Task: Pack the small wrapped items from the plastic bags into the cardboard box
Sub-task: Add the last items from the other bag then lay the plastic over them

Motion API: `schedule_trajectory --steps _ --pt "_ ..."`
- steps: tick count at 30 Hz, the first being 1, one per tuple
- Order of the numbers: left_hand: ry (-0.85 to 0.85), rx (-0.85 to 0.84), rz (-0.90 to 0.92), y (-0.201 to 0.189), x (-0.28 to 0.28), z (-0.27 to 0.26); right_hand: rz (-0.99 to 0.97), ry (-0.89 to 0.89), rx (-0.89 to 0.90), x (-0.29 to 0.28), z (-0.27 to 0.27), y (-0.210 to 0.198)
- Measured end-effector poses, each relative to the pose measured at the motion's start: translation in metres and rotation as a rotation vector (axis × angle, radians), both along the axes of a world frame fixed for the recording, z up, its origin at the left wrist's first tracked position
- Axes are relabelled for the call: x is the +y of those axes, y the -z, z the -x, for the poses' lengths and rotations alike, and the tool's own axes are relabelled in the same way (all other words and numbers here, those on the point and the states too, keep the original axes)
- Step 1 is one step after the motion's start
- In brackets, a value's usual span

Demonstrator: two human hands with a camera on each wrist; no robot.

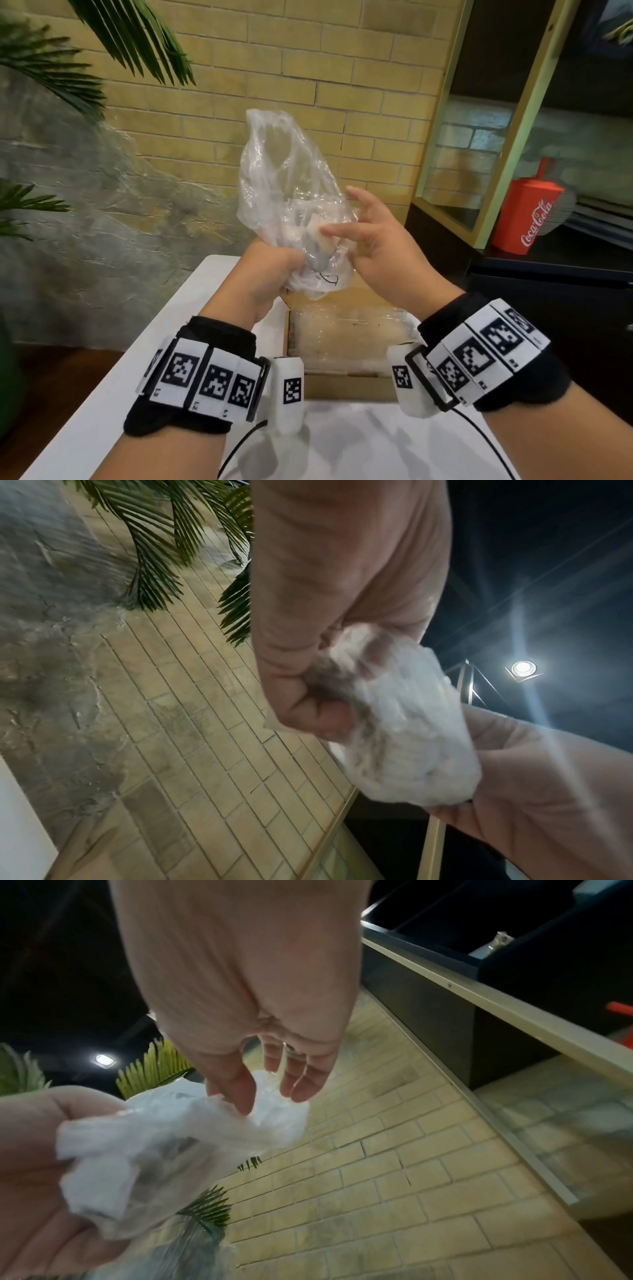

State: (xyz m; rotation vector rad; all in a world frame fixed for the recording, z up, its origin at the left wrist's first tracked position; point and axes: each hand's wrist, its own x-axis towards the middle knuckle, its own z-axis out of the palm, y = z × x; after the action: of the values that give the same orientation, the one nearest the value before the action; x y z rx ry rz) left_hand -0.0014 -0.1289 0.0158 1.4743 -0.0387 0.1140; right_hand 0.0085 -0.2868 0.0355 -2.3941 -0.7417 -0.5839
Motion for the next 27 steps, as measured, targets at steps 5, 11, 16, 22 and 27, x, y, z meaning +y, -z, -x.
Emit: schedule_trajectory --steps 5,11,16,22,27 --pt "0.120 0.005 -0.002 0.002 0.003 -0.002 0.082 0.001 -0.271 -0.002 -0.003 -0.003" --pt "0.092 0.004 0.051 0.002 0.007 -0.003 -0.149 0.050 -0.419 -0.007 -0.010 -0.007" --pt "-0.012 -0.011 0.083 0.004 0.009 -0.006 -0.245 0.120 -0.471 -0.015 -0.011 -0.014" --pt "-0.259 0.006 0.086 0.005 0.013 -0.017 0.016 0.367 0.026 -0.028 -0.021 -0.006" --pt "-0.299 0.031 0.049 0.005 0.015 -0.019 0.397 0.402 0.264 -0.028 -0.034 0.030"
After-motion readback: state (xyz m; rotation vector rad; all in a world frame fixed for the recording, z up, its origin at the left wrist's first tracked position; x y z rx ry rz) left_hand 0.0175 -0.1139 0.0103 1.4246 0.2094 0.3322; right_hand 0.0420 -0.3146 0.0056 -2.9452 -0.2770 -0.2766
